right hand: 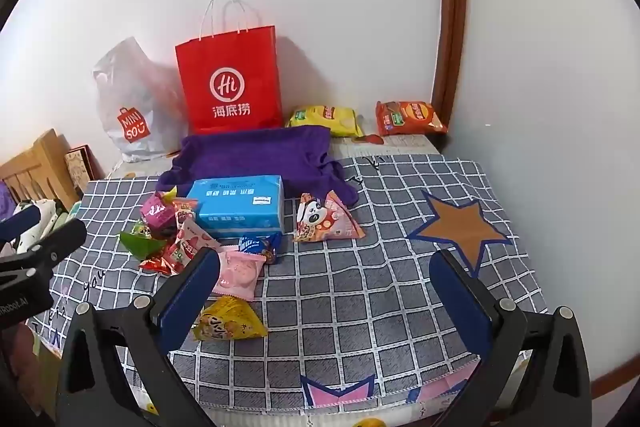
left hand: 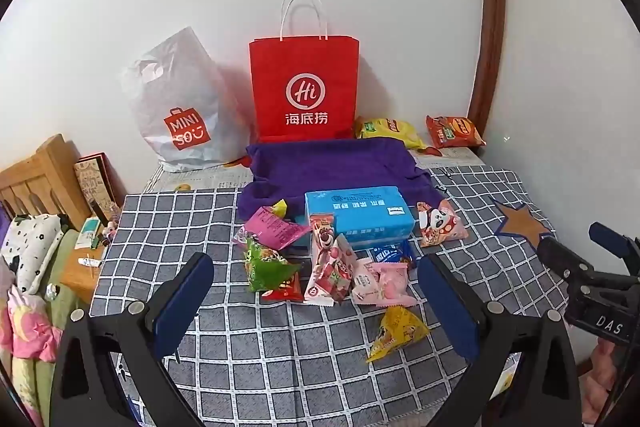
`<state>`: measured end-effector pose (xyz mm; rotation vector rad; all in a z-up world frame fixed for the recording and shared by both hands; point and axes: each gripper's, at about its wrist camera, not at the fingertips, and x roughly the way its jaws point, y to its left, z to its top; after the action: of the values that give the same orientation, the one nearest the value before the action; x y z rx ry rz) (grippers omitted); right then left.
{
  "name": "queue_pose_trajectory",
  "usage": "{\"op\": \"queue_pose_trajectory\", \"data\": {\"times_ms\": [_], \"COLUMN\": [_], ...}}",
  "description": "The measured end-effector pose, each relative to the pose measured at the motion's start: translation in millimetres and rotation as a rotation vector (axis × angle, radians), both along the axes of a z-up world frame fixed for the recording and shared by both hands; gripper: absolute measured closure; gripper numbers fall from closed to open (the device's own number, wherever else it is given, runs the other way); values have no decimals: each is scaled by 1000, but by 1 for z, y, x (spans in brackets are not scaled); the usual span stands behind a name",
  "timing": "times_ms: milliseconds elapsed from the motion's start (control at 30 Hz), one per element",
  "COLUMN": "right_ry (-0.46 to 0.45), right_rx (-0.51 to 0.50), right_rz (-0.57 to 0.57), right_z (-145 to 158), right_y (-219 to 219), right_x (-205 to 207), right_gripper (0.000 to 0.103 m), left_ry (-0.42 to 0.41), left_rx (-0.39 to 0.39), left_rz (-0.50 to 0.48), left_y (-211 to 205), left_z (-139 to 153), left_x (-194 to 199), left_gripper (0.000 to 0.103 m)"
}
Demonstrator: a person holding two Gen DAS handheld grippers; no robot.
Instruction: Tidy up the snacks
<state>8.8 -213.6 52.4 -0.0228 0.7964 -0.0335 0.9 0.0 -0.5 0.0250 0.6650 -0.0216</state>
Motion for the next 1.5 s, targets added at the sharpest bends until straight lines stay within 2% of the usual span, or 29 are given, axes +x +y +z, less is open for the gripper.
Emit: {"op": "queue_pose_trajectory", "data": {"times_ms": [167,400,1500], "right_ry": [6,10,-30], "right_rx": [-4,4,25], "right_rz": [3,15,24], "right_z": [-4,11,15], "right_y": [2,0,4], "right_x": [-7,2,-12], "right_gripper": [0,0,0], "left_ry": [-7,-5,-19], "left_rx": [2,-15,-39], "left_rz": [-15,-3,0], "left_y": [-1,-5,2], "left_z": [1,6,6], "left_x": [0,-1,-7], "left_gripper": [1,1,1]}}
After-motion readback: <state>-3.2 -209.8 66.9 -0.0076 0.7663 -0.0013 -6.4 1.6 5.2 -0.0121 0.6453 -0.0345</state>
